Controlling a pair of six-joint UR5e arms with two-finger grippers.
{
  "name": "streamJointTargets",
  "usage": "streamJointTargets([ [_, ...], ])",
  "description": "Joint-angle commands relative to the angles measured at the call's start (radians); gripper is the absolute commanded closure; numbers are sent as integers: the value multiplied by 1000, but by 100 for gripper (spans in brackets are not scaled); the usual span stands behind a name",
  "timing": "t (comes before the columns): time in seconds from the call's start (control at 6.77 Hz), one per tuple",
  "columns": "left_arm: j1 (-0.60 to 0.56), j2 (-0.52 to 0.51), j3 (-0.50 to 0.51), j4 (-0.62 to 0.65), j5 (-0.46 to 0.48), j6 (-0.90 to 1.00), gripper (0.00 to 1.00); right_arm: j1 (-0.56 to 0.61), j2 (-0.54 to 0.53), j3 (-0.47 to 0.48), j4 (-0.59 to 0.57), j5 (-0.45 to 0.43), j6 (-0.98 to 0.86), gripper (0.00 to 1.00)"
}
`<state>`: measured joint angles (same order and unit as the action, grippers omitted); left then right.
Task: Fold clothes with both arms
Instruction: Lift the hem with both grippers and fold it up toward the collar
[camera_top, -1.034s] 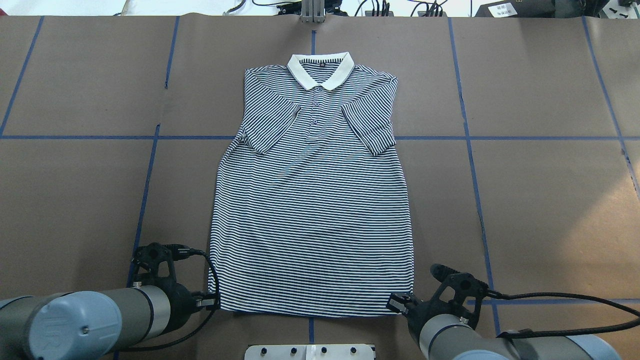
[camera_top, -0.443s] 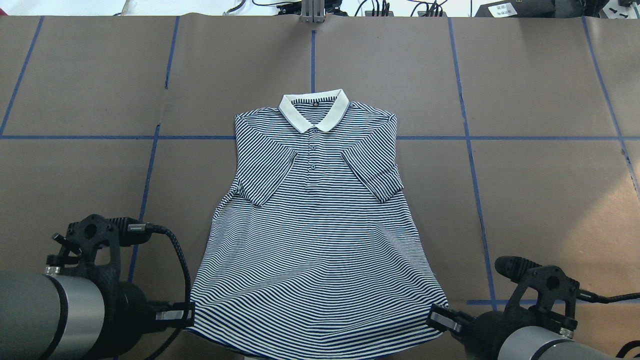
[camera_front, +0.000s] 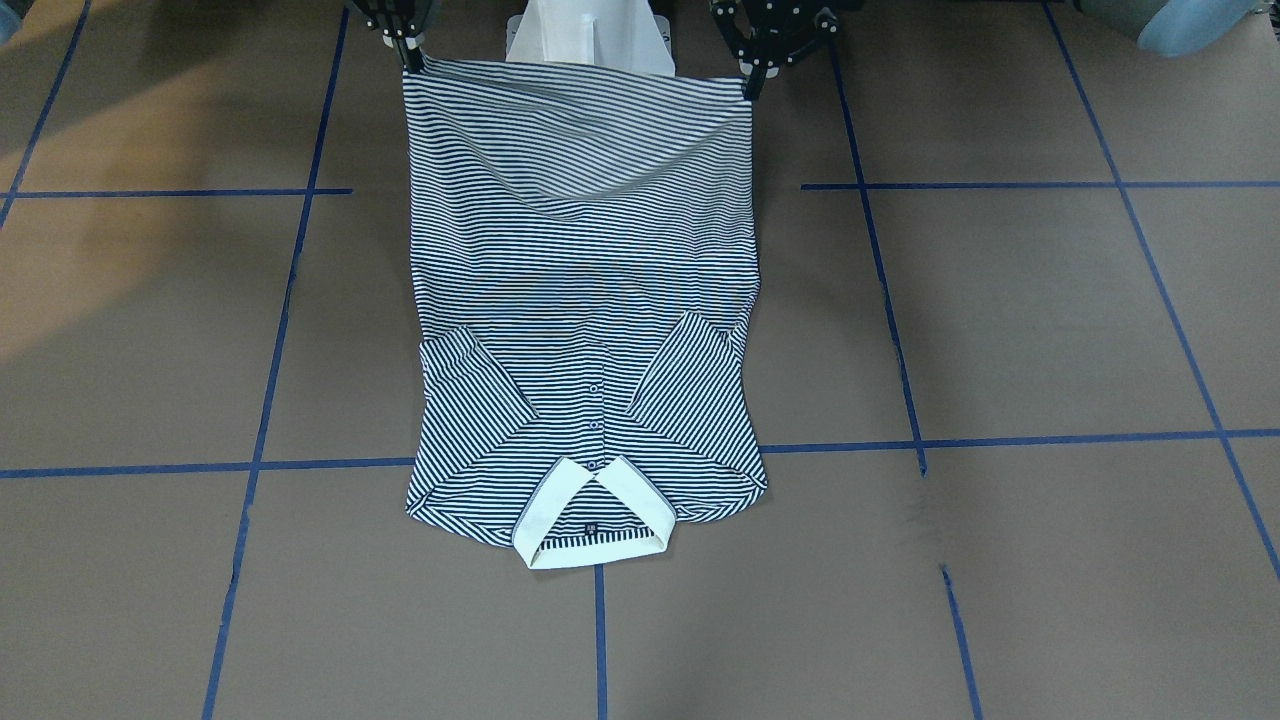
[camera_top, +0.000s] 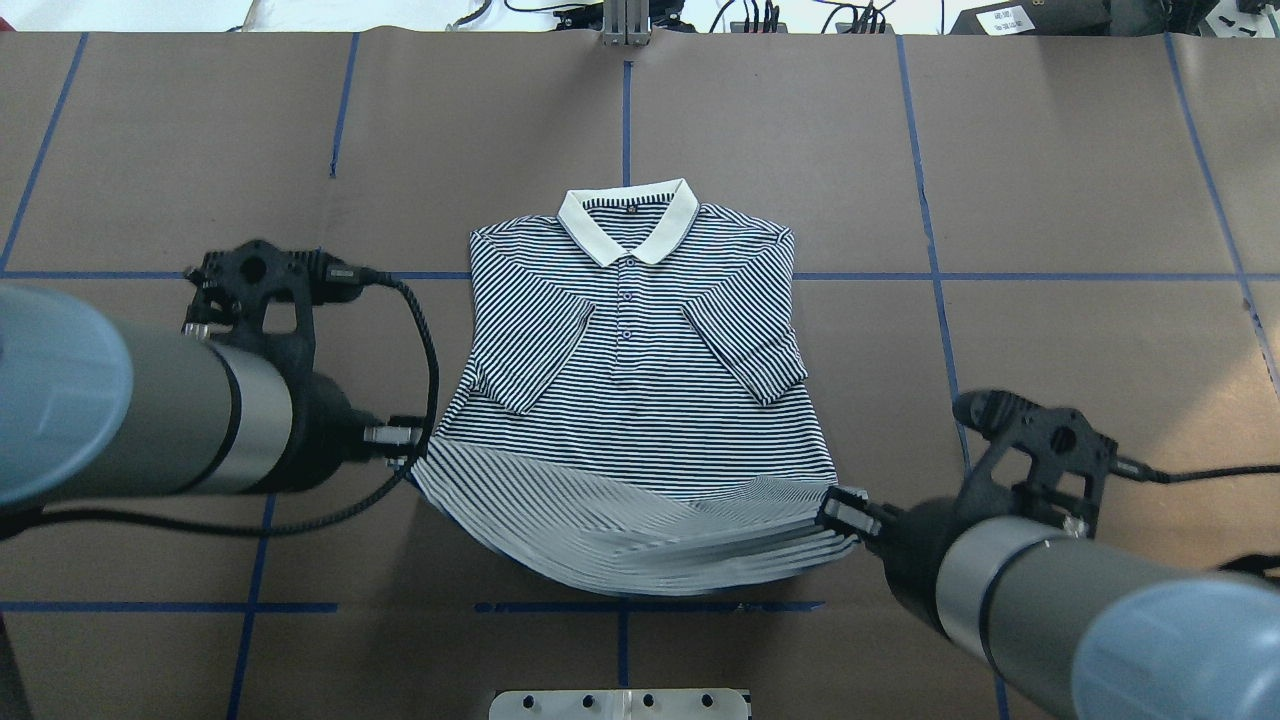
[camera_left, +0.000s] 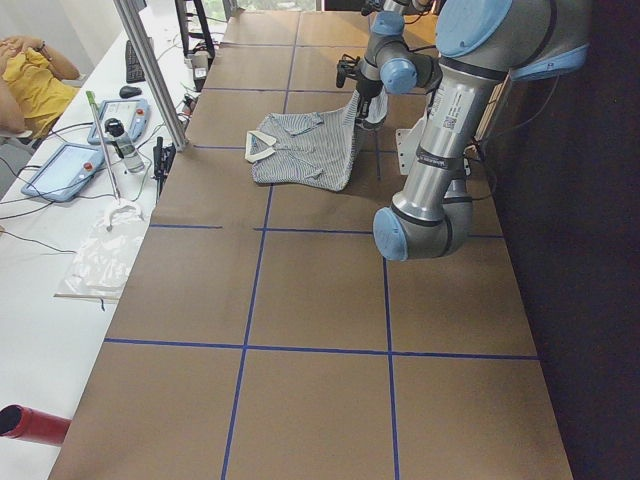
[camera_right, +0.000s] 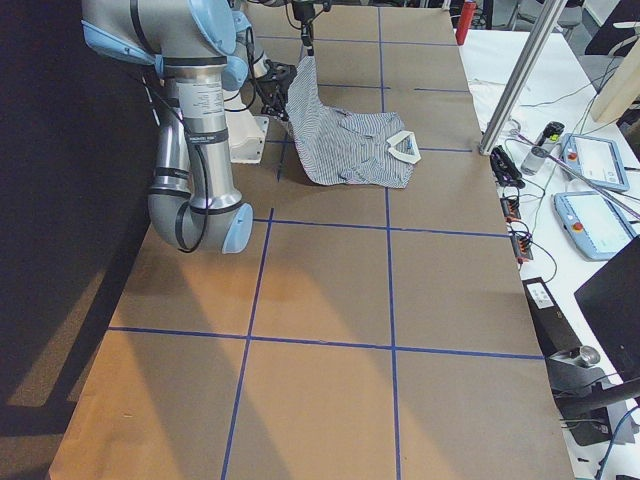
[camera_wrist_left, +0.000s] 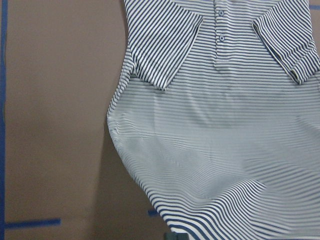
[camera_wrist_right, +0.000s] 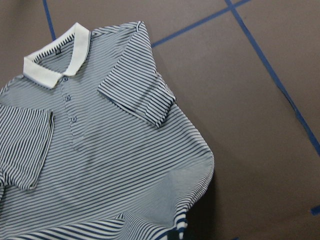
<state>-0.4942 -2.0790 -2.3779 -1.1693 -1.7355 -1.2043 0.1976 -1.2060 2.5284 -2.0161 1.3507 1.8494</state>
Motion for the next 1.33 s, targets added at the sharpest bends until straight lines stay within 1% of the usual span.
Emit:
streamJointTargets([
  [0.0,-160,-71,144,-4,-2,145,100,262,127,-182,11,143,-126,100],
  [0.15,-206,-97,226,-42,1,176,100,331,146,-247,14,153,-172,100],
  [0.3,-233,-98,320,-137,4,193,100,374,146,-345,108,156,-189,100],
  [0.44,-244,-99,441,-265,5,195,100,396,148,-491,275,157,-199,100],
  [0.59,-256,-107,563,-399,7,195,100,425,170,-628,410,156,-214,100],
  [0.89,-264,-156,807,-611,50,195,100,462,247,-851,511,157,-254,100],
  [1.03,-267,-165,912,-689,51,196,100,467,270,-975,605,157,-262,100],
  [1.18,-267,-170,971,-737,53,196,100,465,270,-1041,673,156,-265,100],
])
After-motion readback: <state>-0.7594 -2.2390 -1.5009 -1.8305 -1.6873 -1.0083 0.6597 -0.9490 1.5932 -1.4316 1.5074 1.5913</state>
